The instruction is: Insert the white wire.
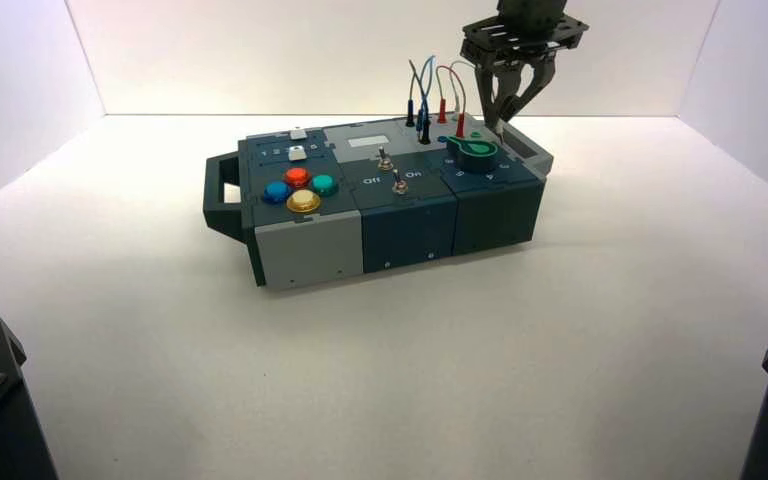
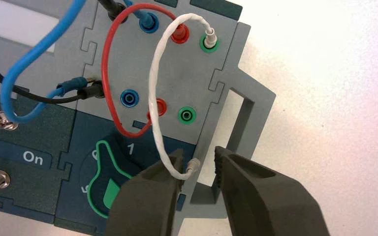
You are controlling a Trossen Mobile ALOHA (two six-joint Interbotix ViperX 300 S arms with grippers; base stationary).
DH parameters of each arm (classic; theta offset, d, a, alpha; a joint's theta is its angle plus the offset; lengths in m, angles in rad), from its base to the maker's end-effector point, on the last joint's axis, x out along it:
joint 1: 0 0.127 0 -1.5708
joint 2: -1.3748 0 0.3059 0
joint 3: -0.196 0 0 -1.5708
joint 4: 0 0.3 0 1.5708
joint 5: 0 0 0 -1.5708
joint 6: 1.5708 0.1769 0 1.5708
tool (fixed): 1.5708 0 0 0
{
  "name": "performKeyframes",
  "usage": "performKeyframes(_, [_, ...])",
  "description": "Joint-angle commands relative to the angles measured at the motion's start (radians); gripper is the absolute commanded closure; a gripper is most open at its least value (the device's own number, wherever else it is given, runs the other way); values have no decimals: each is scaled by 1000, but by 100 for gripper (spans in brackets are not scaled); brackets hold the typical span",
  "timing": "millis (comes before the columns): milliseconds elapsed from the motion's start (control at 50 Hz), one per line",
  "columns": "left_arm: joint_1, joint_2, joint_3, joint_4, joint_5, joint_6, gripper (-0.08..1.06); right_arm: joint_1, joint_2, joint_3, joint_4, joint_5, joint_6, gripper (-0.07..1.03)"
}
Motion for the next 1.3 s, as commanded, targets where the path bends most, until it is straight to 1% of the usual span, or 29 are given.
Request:
performKeyframes(20, [-2,-3,-29,2,-9,6,101,3,-14,-25,0,-2,-6,77])
performKeyframes(80, [-2,-5,-29,2,-9,5,101,3,-15,-26,2,5,-6,91])
performKeyframes(120, [-2,-5,-29,2,-9,6,101,3,-17,-26,2,6,-6,96])
performKeyframes(160, [-2,-3,-29,2,-9,6,101,3,-20,-26,2,8,-8,99])
performKeyframes(340, [3,-5,-29,2,-9,6,101,3,-44,-20,5,6,-6,99])
performKeyframes(460, [3,-3,-29,2,-9,6,101,3,-60,-6,11,-14,-3,99])
performKeyframes(560, [3,-5,-28,2,-9,6,101,3,-71,20,21,-77,-2,99])
performKeyframes(720, [5,-5,-28,2,-11,6,101,15,-71,52,21,-156,-2,99])
performKeyframes(940, [6,-3,-28,3,-11,6,101,28,-87,80,23,-256,17,99])
performKeyframes(1200, [6,-5,-28,3,-11,6,101,28,-112,97,25,-311,18,99])
performKeyframes(1300, [6,-5,-28,5,-11,6,101,28,-107,97,25,-316,18,99])
